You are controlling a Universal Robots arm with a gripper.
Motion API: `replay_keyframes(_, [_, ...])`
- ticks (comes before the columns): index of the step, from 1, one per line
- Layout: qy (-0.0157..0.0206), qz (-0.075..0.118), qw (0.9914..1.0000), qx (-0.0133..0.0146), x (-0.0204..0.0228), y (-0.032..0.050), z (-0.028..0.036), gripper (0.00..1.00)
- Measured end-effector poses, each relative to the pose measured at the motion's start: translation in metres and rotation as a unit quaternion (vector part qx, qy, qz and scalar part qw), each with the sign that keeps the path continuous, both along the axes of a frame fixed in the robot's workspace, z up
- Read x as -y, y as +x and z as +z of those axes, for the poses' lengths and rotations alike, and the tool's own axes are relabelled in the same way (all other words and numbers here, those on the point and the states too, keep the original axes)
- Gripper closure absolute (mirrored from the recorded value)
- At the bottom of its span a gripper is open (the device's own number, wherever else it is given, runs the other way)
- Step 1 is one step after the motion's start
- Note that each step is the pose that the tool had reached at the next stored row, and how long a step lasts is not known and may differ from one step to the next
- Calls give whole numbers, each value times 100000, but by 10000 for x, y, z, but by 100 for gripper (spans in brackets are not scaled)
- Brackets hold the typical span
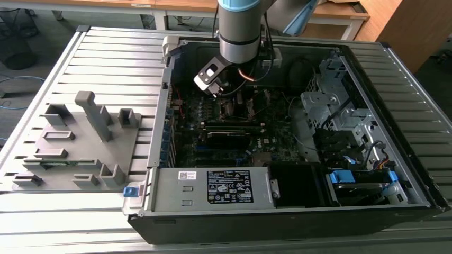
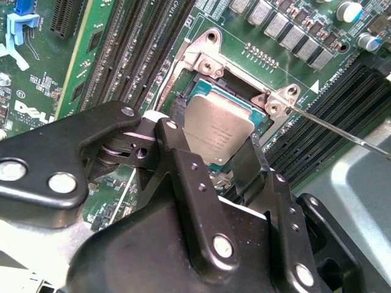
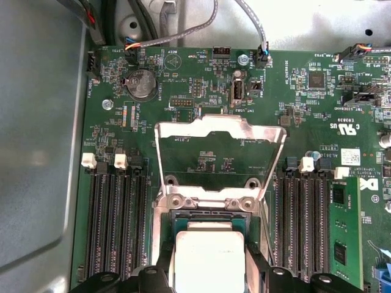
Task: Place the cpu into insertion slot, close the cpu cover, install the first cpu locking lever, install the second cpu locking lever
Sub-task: 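Place the cpu into insertion slot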
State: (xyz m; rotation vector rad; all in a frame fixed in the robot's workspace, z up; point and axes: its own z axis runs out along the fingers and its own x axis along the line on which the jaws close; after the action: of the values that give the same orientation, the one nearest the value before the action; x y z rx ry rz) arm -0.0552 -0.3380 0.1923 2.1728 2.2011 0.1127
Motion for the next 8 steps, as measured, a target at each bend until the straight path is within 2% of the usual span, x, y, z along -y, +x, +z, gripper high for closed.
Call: replay_keyframes(8, [-19, -2, 100000, 34, 0, 7, 9, 46])
